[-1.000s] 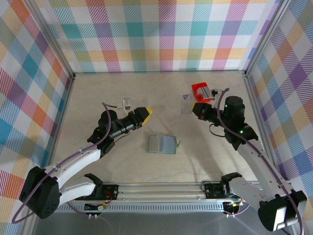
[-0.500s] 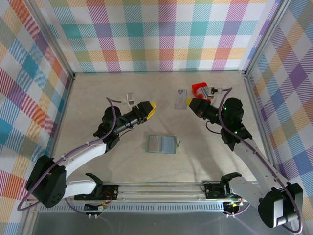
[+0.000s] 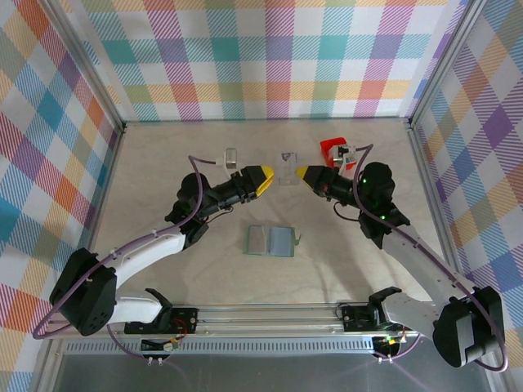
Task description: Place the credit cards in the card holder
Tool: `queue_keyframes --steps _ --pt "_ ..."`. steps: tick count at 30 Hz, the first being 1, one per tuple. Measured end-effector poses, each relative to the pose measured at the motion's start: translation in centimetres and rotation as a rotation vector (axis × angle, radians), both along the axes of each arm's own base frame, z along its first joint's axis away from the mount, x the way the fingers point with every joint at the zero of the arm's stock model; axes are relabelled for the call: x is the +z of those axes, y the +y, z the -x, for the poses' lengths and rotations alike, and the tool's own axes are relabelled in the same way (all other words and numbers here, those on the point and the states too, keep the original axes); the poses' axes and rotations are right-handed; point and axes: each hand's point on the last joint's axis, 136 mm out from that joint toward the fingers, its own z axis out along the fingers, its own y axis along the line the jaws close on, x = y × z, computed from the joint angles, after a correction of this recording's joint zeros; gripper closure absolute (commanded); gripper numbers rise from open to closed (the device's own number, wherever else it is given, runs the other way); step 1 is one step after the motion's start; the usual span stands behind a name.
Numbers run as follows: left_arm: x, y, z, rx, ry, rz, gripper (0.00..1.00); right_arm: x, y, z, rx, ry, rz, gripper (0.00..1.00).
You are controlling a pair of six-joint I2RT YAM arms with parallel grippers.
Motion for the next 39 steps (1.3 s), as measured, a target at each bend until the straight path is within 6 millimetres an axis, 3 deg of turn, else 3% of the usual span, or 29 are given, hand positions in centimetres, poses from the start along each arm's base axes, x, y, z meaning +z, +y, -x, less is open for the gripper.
queue_keyframes --steps 6,11,14,17,20,26,28,33,37,39 --pt "-0.3 -0.4 0.2 -0.014 0.01 -0.004 0.61 0.4 0.6 0.6 0.026 -0.01 -0.013 1.0" --pt "-0.3 -0.7 0.5 -0.028 0.01 -0.004 0.89 0.3 1.1 0.8 0.043 -0.003 -0.014 1.0" --pt "-0.3 -0.8 0.6 -0.031 0.007 -0.005 1.0 0.0 1.2 0.8 0.047 0.014 -0.015 0.75" --pt "-0.3 -0.8 0.7 -0.031 0.011 -0.005 1.0 -0.1 1.3 0.8 0.054 0.021 -0.015 0.7" --pt "-0.4 -0.8 0.6 -0.029 0.01 -0.006 1.0 -0.1 1.4 1.0 0.069 0.013 -0.01 0.75" --pt "-0.5 -0.8 0.7 -0.029 0.006 -0.014 1.0 -0.8 1.6 1.6 0.101 0.006 0.026 1.0" --pt "-0.8 -0.8 0.7 -0.03 0.015 -0.025 1.0 -0.9 1.6 1.7 0.107 0.004 0.032 1.0" --pt "-1.6 -0.4 0.7 -0.029 0.031 -0.045 0.58 -1.5 1.5 2.1 0.109 0.008 0.062 1.0" --pt "-3.1 1.7 0.4 0.017 0.066 -0.073 0.49 -2.0 1.1 2.3 0.095 0.0 0.079 1.0" --pt "-4.1 3.1 0.1 0.045 0.093 -0.093 0.45 -3.2 0.9 2.5 0.084 0.005 0.086 1.0"
